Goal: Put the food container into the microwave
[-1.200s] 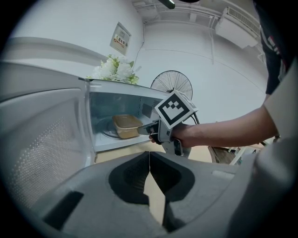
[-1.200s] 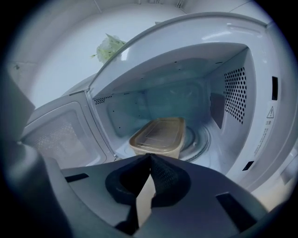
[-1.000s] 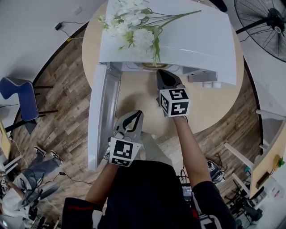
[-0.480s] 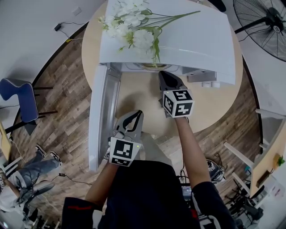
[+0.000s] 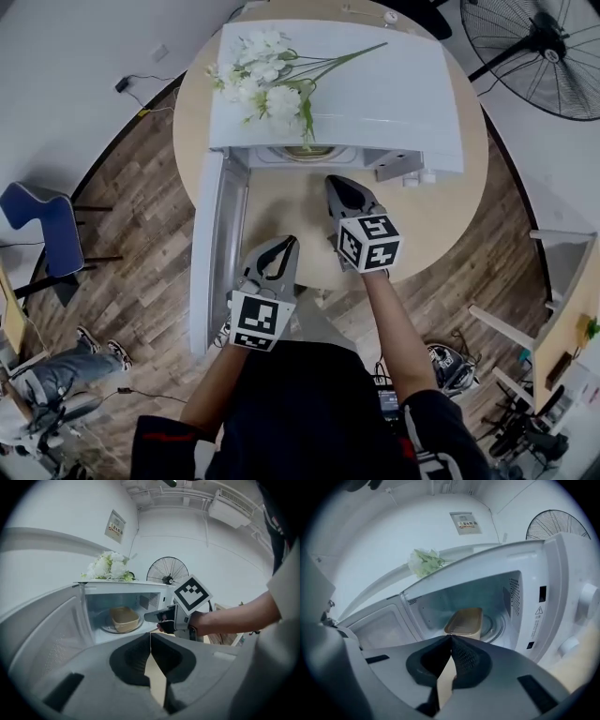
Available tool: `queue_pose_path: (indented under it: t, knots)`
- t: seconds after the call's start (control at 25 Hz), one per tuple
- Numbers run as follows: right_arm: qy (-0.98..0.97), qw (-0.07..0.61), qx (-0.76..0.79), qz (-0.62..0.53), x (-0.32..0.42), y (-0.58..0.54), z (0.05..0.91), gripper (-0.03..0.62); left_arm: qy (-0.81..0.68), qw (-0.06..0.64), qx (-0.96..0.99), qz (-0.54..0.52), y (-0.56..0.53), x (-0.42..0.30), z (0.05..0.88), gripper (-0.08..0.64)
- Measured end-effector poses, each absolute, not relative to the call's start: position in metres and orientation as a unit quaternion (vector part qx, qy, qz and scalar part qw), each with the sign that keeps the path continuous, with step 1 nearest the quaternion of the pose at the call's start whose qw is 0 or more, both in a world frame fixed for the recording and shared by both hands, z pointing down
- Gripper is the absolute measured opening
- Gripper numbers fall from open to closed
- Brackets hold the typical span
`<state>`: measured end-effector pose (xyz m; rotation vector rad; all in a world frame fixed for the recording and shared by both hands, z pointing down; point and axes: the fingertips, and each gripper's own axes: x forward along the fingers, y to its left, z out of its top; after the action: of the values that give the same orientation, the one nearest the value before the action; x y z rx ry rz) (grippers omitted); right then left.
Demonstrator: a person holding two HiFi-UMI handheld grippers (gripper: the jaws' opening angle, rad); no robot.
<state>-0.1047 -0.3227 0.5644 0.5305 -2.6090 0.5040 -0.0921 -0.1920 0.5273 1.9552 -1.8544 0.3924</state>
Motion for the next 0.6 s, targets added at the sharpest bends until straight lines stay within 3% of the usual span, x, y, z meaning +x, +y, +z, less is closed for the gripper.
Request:
queue_pose_path:
  t: [0.6]
  knots:
    - [-0.965,0.146,0.19,0.11,-0.059,-0.278,0.448,0.011,-0.69,0.105,0.702,0.138,-0.193,-0.098,0.437,0.018]
